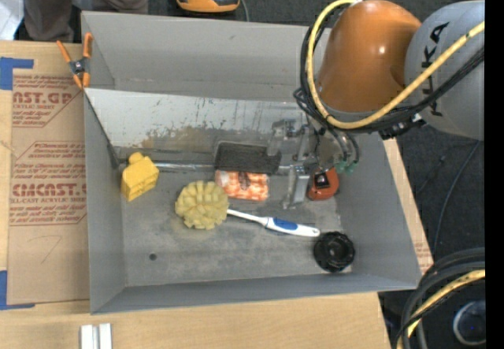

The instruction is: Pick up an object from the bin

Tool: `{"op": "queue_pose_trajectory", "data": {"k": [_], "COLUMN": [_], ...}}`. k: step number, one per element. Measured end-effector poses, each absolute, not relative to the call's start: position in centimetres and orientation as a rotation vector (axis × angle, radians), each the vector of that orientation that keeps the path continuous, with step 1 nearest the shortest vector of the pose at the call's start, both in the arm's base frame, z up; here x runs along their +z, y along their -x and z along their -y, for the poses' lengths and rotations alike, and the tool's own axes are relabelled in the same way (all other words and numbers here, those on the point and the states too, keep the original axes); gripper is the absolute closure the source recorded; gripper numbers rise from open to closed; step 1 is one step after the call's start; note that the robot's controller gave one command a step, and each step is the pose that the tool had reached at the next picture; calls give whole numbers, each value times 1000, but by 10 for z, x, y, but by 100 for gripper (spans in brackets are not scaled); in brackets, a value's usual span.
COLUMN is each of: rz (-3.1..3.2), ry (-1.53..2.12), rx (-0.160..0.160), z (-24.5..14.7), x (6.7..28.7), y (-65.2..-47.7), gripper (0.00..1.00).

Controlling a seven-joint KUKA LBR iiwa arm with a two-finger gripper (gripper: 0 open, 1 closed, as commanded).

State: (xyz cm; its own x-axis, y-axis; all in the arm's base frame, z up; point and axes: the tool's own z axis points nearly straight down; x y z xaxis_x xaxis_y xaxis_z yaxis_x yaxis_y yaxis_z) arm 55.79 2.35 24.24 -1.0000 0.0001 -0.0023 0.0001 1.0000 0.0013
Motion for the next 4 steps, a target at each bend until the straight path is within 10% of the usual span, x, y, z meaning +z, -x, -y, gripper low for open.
{"op": "queue_pose_trajectory", "data": {"k": [1,2,3,4], "rz": [-3139,-3145,-3137,-3113], "ry": [0,-43,-23,427], "rx": [2,4,3,6], "z": [-24,-47,-47,-70], "x": [242,156,158,94], "y": [-558,-547,-549,-549], "gripper": [0,0,0,0]}}
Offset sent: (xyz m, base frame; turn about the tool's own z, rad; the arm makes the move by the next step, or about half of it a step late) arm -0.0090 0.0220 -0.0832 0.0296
